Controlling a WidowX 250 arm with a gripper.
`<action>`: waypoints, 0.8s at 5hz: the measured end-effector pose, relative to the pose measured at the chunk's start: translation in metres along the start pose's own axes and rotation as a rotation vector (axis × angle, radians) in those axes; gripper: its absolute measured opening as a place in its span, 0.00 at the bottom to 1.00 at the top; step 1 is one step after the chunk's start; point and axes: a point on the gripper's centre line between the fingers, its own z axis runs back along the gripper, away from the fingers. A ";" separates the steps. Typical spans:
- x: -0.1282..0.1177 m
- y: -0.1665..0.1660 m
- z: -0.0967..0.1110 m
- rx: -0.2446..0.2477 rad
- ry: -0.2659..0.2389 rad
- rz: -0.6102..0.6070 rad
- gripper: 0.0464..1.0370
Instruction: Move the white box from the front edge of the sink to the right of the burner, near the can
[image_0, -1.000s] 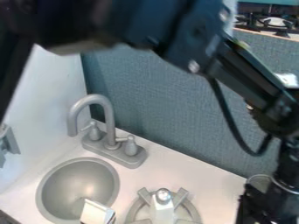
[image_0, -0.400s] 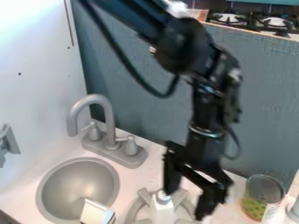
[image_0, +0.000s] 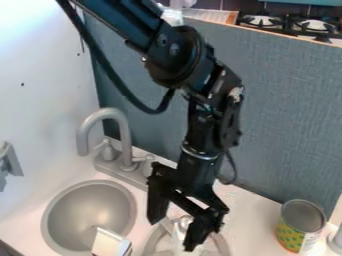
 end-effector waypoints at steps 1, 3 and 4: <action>-0.004 0.018 -0.015 0.027 -0.006 0.029 0.97; -0.022 0.044 -0.047 0.000 -0.016 0.078 0.97; -0.026 0.052 -0.049 0.013 -0.070 0.062 0.97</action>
